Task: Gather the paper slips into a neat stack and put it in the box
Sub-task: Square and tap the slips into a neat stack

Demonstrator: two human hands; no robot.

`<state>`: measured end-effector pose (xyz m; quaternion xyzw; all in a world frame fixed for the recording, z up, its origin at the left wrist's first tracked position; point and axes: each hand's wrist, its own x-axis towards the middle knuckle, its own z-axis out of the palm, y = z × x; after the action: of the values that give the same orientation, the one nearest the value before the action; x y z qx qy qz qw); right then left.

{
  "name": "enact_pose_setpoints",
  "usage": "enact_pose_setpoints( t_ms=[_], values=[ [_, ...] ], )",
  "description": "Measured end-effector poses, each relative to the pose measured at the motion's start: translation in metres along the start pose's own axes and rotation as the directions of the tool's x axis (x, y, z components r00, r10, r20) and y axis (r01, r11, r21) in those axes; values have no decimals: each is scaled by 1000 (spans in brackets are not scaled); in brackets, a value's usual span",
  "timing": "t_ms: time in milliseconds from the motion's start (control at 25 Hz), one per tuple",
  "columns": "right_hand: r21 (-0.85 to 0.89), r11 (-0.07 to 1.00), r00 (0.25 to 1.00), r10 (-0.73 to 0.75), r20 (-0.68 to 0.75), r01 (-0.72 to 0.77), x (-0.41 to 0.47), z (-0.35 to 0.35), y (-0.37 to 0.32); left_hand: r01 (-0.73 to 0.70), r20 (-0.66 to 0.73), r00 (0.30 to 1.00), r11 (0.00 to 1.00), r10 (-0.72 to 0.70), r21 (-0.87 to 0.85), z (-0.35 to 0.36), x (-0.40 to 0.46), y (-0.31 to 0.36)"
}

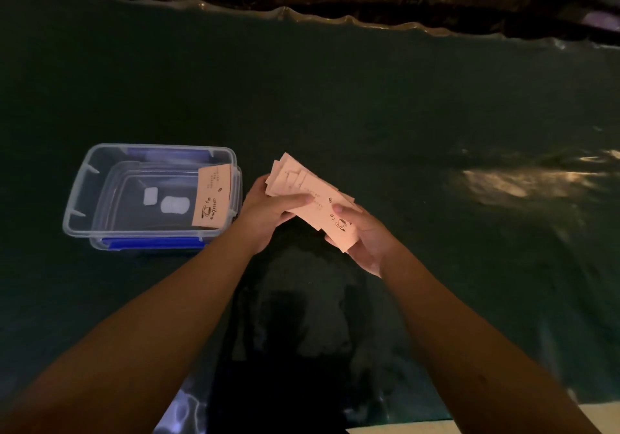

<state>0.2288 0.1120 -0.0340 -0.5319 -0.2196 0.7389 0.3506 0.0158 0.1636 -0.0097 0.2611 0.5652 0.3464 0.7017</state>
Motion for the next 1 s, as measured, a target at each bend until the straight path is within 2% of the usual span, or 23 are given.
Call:
enact_pose_setpoints(
  t_ms=[120, 240, 360, 480, 560, 640, 800, 1000],
  values=[
    [56, 997, 999, -46, 8, 45, -5, 6, 7, -45, 43, 998, 994, 49, -98, 1, -4, -14],
    [191, 980, 999, -49, -18, 52, -9, 13, 21, -142, 32, 988, 970, 151, -197, 9, -10, -29],
    [204, 976, 996, -84, 4, 82, -15, 20, 37, -189, 63, 979, 979, 194, -76, 19, -16, -32],
    [-25, 996, 996, -86, 4, 86, -24, 18, 33, -252, 183, 958, 954, 222, 162, 11, -16, -25],
    [-236, 959, 987, -163, 10, 160, -26, 13, 24, -309, 281, 932, 909, 230, 280, 3, -19, -21],
    [-354, 903, 969, -238, 63, 244, -25, 14, 15, -362, 324, 914, 855, 246, 372, 1, -25, -19],
    [-487, 816, 949, -287, 128, 312, -17, 25, 14, -452, 391, 871, 800, 298, 395, -2, -28, -25],
    [-497, 765, 907, -398, 137, 410, -15, 34, 37, -502, 455, 841, 739, 294, 450, -16, -22, -41]
  ],
)
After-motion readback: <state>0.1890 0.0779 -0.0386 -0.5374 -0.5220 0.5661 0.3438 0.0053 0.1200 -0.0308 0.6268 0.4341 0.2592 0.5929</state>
